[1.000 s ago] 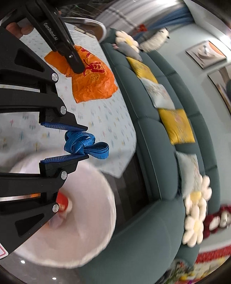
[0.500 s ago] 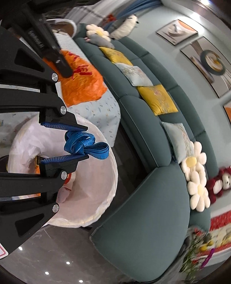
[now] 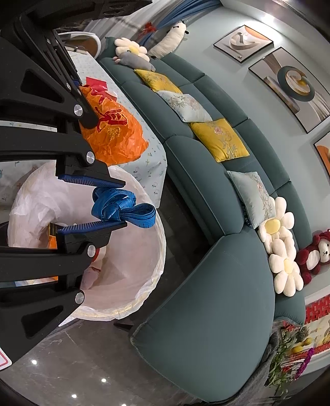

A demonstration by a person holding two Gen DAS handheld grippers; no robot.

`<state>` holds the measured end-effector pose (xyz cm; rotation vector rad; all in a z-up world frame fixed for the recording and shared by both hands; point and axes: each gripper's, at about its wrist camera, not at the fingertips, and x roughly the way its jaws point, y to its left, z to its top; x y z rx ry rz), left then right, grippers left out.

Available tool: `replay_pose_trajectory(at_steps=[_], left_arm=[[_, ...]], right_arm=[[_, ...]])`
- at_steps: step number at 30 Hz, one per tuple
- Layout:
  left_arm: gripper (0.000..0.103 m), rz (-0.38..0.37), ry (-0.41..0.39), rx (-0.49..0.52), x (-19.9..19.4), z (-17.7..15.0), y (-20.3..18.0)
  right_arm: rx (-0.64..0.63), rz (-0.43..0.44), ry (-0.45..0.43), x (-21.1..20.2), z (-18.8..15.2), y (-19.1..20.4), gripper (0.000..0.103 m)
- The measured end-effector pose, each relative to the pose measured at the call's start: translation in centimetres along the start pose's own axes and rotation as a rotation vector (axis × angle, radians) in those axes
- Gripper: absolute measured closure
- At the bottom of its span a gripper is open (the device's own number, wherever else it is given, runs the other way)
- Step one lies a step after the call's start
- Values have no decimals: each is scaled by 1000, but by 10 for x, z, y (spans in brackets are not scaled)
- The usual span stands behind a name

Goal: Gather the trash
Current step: 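Carry the orange bag and blue cloth over the bin and release both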

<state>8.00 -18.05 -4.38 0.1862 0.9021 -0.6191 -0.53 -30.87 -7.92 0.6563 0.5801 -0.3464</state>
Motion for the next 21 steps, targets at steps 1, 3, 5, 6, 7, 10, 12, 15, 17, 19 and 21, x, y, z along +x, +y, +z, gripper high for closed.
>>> replay_pose_trajectory(at_steps=[1, 3, 5, 6, 7, 10, 12, 15, 17, 19, 21], left_arm=[[84, -2, 1, -1, 1, 0, 0], [84, -5, 2, -3, 1, 1, 0], [84, -10, 3, -6, 3, 2, -2], [84, -12, 4, -6, 3, 2, -1], [84, -14, 5, -7, 4, 2, -1], [83, -28, 11, -18, 7, 3, 1], [83, -35, 16, -22, 8, 4, 1], [83, -43, 20, -22, 10, 5, 0], [83, -47, 21, -23, 11, 5, 0], [81, -52, 23, -25, 12, 5, 0], [79, -56, 25, -24, 14, 5, 0]], right_arm=[[0, -1, 0, 0, 0, 0, 79], [0, -2, -1, -1, 0, 0, 79], [-1, -1, 0, 0, 0, -1, 79], [-3, -1, 1, 1, 0, 0, 79], [-4, -2, 2, 1, 0, 0, 79], [-8, -3, 4, 1, 1, 0, 79], [-8, -5, 5, 1, 1, -1, 79], [-6, -4, 6, 1, 2, -1, 79], [-6, -4, 7, 1, 2, -1, 79], [-6, -4, 6, 1, 2, -1, 79], [-5, -4, 6, 1, 2, -1, 78]])
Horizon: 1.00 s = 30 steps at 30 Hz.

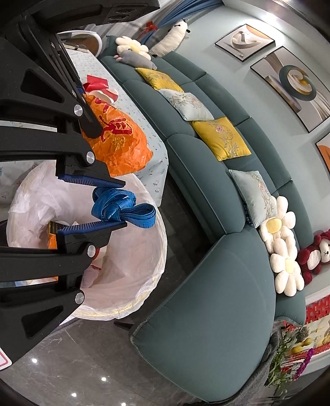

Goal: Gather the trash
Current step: 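Carry the orange bag and blue cloth over the bin and release both, then move both grippers back to the red envelope and red paper cup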

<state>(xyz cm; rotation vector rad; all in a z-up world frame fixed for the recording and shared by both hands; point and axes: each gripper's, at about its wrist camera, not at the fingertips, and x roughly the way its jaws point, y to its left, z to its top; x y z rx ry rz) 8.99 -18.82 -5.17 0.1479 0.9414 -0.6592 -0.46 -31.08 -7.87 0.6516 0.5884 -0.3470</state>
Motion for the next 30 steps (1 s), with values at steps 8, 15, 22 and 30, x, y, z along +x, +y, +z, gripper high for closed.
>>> replay_pose_trajectory(at_steps=[8, 15, 22, 30], left_arm=[[66, -32, 3, -5, 1, 0, -1], [57, -24, 2, -24, 0, 0, 2], [57, -11, -4, -27, -3, 1, 5], [57, 22, -6, -64, -9, -1, 26]], right_arm=[[2, 0, 3, 1, 1, -1, 77], [-3, -17, -14, -1, -1, 0, 69], [-5, -22, -15, 1, -1, -1, 67], [-29, -25, -9, 3, -2, 5, 67]])
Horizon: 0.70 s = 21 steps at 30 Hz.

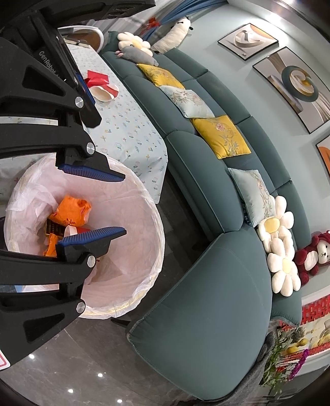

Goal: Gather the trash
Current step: 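Move both grippers back to the red envelope and red paper cup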

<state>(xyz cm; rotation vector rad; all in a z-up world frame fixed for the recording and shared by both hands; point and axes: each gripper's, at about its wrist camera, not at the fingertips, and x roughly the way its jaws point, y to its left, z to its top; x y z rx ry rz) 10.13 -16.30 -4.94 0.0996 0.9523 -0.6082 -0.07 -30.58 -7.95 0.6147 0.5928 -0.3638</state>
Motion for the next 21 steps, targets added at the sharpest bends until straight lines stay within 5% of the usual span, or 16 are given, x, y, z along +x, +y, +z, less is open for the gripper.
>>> replay_pose_trajectory(at_steps=[15, 21], left_arm=[[42, 101, -70, -123, -35, -1, 83], [42, 150, -85, -196, -47, -5, 134]], right_arm=[[-173, -2, 45, 17, -18, 55, 67], [-226, 60, 95, 26, -34, 96, 67]])
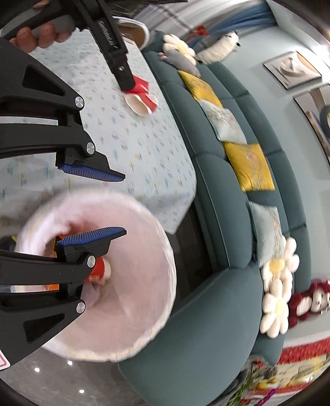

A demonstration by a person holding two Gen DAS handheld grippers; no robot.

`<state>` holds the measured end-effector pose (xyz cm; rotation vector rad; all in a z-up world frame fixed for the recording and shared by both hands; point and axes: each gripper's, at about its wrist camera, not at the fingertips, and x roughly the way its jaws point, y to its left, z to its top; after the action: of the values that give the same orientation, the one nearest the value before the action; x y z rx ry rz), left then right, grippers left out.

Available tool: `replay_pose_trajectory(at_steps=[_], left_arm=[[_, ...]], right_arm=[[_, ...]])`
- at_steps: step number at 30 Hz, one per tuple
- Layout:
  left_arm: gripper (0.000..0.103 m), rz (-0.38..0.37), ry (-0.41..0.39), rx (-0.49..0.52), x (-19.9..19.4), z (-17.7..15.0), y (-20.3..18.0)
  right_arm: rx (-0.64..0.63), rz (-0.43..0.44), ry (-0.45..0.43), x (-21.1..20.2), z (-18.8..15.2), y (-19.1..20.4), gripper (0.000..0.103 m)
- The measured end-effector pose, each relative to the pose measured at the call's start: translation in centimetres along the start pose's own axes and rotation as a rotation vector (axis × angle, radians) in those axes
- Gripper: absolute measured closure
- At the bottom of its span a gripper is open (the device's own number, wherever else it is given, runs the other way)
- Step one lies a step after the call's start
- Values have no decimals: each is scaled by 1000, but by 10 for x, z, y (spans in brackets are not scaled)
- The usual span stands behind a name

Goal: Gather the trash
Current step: 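Move both grippers back to the red envelope and red paper cup, then grasp the red envelope with the left gripper while the right gripper grasps the red cup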

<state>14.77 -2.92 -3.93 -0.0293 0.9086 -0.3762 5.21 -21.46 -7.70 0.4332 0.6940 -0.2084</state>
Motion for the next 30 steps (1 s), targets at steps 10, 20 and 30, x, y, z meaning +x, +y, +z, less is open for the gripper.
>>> replay_pose_trajectory(at_steps=[10, 20, 30], left_arm=[[33, 127, -41, -112, 2, 17, 106], [23, 176, -25, -158, 40, 53, 183], [23, 162, 20, -166, 101, 76, 210]], right_arm=[[-53, 153, 109, 52, 9, 91, 67], [-79, 285, 208, 136, 18, 184, 67], [-63, 304, 277, 208, 19, 217, 67]])
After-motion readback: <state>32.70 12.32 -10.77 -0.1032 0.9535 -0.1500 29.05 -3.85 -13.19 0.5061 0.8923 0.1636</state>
